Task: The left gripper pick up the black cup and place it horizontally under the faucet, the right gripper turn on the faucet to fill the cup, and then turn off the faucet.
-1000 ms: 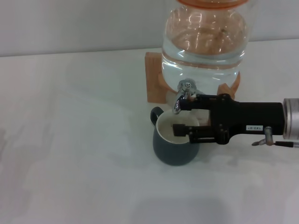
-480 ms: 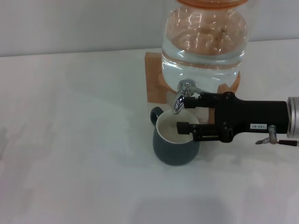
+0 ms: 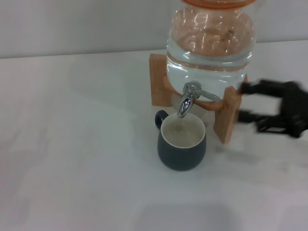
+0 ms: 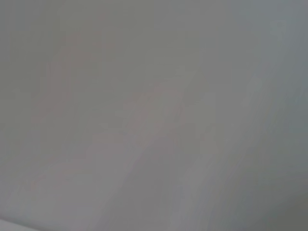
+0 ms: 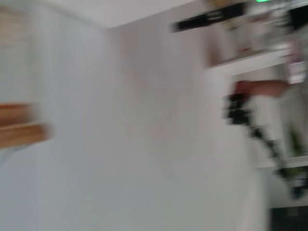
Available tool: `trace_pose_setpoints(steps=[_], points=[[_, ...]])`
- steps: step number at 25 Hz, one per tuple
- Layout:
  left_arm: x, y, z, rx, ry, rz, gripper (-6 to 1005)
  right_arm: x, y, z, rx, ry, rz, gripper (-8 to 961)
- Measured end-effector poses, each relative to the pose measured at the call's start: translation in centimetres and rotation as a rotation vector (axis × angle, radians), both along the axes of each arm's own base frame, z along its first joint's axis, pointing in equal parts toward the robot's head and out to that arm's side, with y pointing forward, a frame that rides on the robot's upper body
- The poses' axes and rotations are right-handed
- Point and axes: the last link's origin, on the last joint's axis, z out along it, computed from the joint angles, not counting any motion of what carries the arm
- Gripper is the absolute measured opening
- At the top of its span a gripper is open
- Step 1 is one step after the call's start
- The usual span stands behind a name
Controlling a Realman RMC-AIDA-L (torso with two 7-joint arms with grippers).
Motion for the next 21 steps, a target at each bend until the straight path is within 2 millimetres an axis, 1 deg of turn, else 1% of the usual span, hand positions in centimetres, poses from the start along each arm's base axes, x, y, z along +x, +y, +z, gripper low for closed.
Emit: trace_pose_setpoints(steps=[2,3,5,9,10,11,12,14,17,18,20,21], points=[[-0.2,-0.2,0.3,0.018,0.012,0.005,553,1.8,-0.5,1.5,0.093,0.005,-0.05,771],[-0.3,-0.3,0.5,0.034,0.019,0.008,553,3.2,-0.9,2.4,0.163,0.012,-0.089,771],[-0.5,-0.5,0.9,0.057,0.027,0.013,553,5.3,-1.5,3.4,0.278,0.036,-0.151,771],[-0.7,-0.6,1.8,0.082,0.055,0.012,554,9.1,-3.1,3.9,0.489,0.113,-0.289,771],[-0.7,-0.6,1.9,0.085,0.061,0.011,554,10.3,-3.7,3.8,0.566,0.136,-0.334,771],[-0.7,-0.6,2.1,0.088,0.069,0.009,554,10.7,-4.0,3.6,0.593,0.145,-0.354,771],[-0.7,-0.5,2.2,0.093,0.077,0.008,554,11.7,-4.7,3.2,0.675,0.156,-0.396,771],[-0.7,-0.5,2.5,0.106,0.086,0.009,554,12.7,-5.5,2.4,0.778,0.145,-0.44,771],[-0.8,-0.4,3.0,0.126,0.091,0.015,554,13.6,-6.4,1.9,0.864,0.14,-0.494,771],[-0.8,-0.4,3.0,0.126,0.091,0.015,554,13.7,-6.6,1.8,0.875,0.141,-0.505,771],[-1.0,-0.2,3.8,0.15,0.1,0.022,554,14.0,-7.1,1.8,0.895,0.136,-0.524,771],[-1.1,-0.1,3.9,0.152,0.101,0.023,554,14.0,-7.1,1.8,0.895,0.136,-0.524,771]])
